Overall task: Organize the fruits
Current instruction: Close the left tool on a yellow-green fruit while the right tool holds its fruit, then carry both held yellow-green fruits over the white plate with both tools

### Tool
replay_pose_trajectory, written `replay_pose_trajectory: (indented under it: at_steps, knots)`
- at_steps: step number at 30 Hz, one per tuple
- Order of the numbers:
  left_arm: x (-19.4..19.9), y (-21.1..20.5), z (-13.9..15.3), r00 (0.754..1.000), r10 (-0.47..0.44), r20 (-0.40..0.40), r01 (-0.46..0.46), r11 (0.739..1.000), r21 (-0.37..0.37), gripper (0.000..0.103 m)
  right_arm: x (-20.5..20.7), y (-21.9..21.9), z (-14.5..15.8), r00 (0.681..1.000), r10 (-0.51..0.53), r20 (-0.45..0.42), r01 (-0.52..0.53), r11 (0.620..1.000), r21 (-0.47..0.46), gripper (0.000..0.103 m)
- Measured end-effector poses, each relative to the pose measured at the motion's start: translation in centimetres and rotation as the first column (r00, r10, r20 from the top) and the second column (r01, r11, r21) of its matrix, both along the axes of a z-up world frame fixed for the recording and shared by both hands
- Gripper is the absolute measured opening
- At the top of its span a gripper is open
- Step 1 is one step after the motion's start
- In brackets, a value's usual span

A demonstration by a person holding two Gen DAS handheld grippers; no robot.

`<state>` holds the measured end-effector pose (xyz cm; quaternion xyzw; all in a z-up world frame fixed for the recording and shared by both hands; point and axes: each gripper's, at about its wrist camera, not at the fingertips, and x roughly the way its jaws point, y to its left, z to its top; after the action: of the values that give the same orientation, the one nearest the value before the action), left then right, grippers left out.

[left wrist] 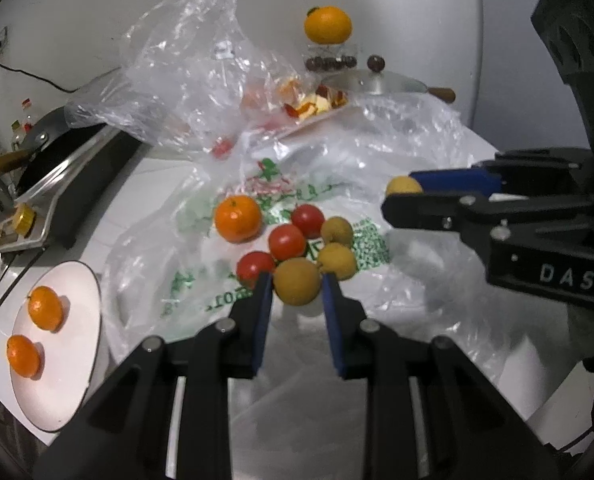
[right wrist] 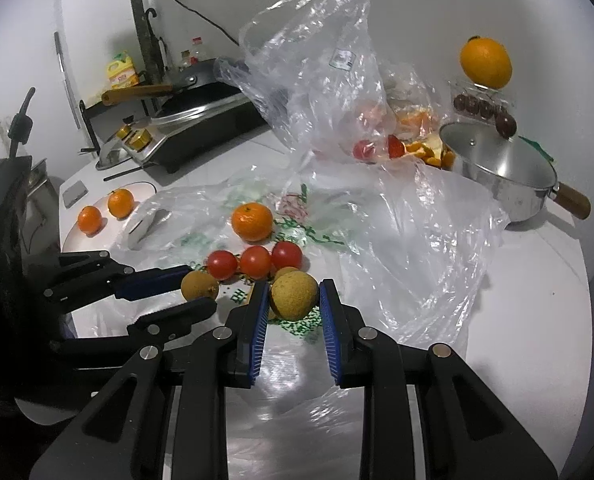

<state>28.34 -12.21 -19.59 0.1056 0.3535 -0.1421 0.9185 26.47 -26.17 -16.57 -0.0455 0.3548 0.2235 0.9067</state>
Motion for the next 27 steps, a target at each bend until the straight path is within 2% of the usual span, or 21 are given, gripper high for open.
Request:
replay_pose_trajectory:
  at_steps: [27]
  knots:
    - [-4.7, 6.3, 3.5, 0.995, 0.064, 0.08, -0.058, 0.995, -0.08, 0.026, -3.9, 6.5, 2.9, 0.995, 0.074, 0.06, -0.07, 0.996, -0.059, 0.027]
